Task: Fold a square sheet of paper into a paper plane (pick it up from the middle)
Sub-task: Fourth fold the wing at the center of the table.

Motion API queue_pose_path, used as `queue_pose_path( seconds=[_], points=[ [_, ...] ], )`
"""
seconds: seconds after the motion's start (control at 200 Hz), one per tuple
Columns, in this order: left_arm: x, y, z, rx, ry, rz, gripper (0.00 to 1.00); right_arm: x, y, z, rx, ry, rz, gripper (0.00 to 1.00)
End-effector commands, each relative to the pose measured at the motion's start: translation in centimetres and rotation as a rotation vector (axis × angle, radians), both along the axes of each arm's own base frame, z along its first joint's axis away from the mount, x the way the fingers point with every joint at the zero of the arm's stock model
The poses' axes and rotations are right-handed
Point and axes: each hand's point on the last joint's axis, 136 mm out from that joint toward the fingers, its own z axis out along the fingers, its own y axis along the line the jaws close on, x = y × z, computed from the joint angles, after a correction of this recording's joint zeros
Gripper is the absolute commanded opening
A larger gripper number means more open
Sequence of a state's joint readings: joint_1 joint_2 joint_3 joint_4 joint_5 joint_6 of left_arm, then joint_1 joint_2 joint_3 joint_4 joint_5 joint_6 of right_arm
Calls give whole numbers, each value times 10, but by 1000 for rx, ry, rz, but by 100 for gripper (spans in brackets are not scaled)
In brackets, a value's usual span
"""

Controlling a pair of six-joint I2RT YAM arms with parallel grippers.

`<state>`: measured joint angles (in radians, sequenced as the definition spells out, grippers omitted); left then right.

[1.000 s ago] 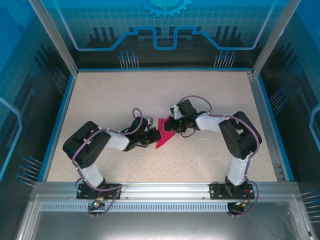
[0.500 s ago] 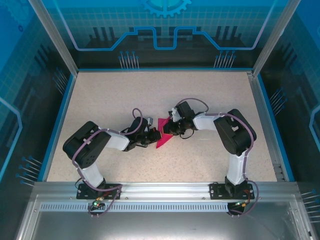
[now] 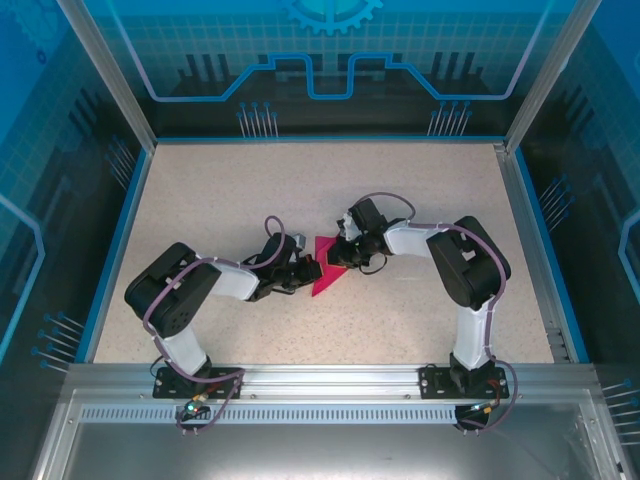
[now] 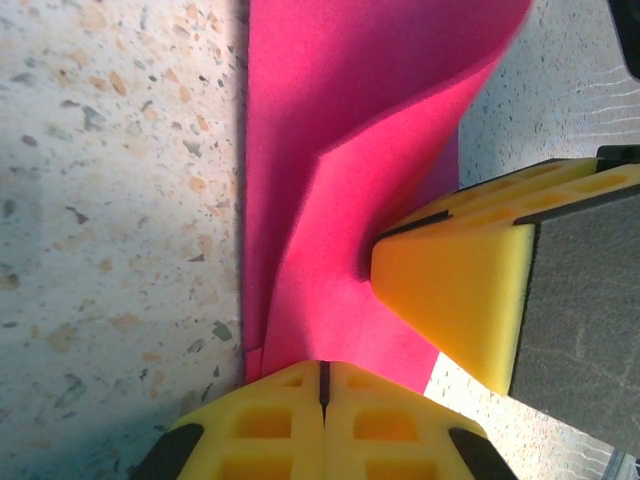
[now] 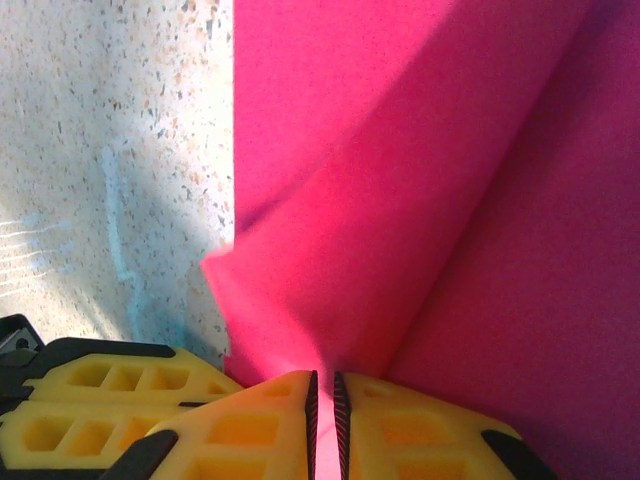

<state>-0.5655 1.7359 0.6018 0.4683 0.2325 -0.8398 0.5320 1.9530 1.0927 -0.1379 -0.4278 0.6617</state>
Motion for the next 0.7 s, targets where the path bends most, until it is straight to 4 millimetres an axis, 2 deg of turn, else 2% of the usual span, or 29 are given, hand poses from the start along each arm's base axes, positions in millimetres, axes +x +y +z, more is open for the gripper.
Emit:
queue_pose_path(
  seconds=[0.0,0.085,0.165,0.28,0.46,0.695],
  points=[
    [-20,24,-32,127,118,25,0,15,-10,-4,-33,0,-48,16],
    [-20,23,-32,124,119,21,0,18,-8,1,-19,-17,-47,16],
    [-20,22,-32,122,120,19,0,18,0,15,28,-55,-24,16],
    [-19,22,-32,121,120,20,0,10,10,32,61,-96,15,16],
    [-19,22,-32,121,120,20,0,-1,14,15,20,-56,30,16],
    [-20,21,-31,119,124,14,0,4,17,1,-16,-27,33,16]
  ],
)
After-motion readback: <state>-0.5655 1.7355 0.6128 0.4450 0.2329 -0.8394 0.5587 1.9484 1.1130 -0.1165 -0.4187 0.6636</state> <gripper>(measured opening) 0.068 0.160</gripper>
